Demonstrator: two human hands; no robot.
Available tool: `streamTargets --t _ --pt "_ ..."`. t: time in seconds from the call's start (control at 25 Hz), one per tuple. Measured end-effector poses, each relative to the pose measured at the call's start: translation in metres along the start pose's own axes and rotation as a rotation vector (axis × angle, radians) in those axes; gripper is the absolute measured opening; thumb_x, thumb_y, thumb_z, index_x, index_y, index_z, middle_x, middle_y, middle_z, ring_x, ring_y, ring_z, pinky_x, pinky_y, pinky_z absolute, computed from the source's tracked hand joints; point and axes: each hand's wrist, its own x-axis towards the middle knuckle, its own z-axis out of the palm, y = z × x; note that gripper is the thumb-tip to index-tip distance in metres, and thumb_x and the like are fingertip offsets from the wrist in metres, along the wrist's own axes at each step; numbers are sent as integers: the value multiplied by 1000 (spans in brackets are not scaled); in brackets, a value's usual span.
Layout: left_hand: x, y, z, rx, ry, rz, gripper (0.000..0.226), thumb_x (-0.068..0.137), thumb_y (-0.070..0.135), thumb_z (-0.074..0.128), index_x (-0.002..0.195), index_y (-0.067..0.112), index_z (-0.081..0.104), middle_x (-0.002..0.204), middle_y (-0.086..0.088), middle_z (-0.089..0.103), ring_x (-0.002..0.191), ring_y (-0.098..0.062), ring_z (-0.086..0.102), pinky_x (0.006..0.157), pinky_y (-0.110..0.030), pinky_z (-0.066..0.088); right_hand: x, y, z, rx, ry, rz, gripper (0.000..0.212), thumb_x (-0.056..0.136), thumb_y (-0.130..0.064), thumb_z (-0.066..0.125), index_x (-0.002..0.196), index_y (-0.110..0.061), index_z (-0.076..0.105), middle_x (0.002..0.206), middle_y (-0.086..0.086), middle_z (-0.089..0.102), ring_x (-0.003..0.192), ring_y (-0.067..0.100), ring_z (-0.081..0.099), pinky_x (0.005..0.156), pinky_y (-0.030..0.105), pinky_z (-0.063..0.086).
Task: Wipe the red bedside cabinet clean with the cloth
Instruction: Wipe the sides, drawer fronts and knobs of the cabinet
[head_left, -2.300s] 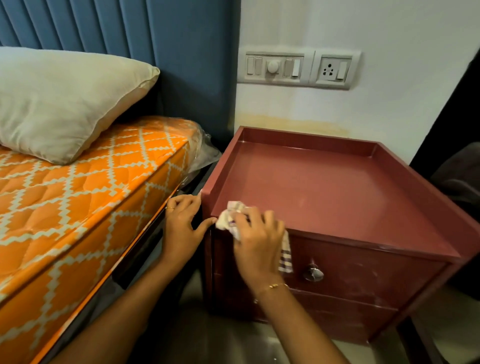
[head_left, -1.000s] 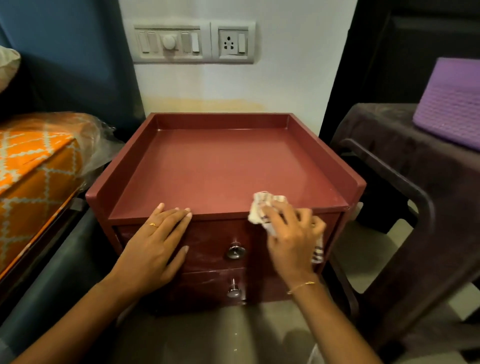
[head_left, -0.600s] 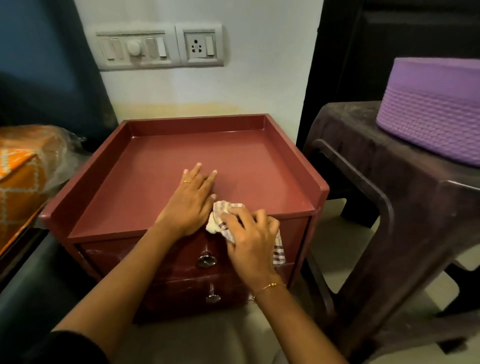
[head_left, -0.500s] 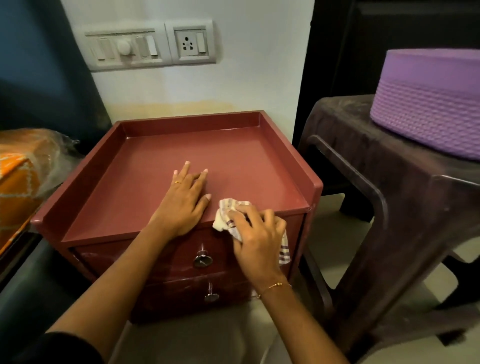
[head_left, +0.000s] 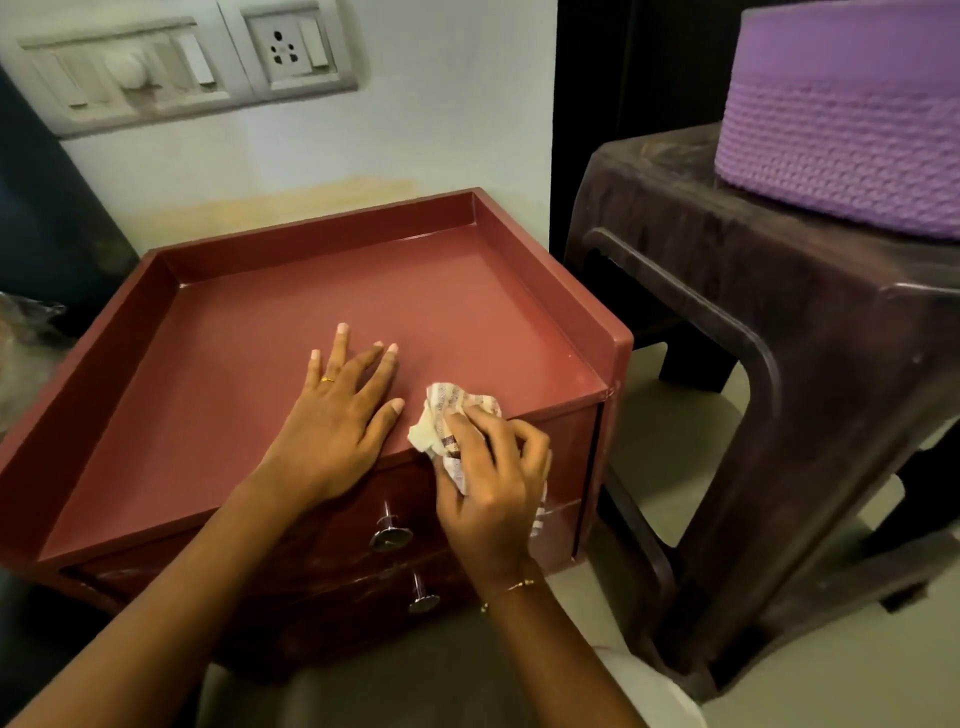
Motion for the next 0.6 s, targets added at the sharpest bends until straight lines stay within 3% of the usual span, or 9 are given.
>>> streamTargets --t 0.2,0.36,0.48,0.6 --pt "-1 4 -4 73 107 178 71 86 48 14 145 8 25 153 -11 27 141 -22 -11 114 -41 -4 -4 20 4 0 201 153 35 77 -19 56 112 -19 54 114 -2 51 93 20 41 78 25 36" --pt "23 36 -10 -34 105 339 58 96 32 35 147 10 17 156 -6 19 138 -14 -17 114 -33 -9 21 50 -13 -35 348 411 32 77 -12 61 109 -8 66 107 14 61 89 27 51 77 12 28" --pt "56 70 -1 -214 98 377 54 97 17 39 147 10 18 155 -5 21 144 -16 -11 113 -28 -9 5 18 -9 -8 275 351 32 74 -6 65 106 -5 66 103 14 62 90 26 56 76 14 32" --pt "73 83 11 -362 56 316 49 97 12 40 144 9 27 153 -6 28 147 -22 -2 117 -34 -3 0 19 -7 -14 225 308 30 77 -11 54 104 -5 64 104 13 62 91 26 58 81 26 43"
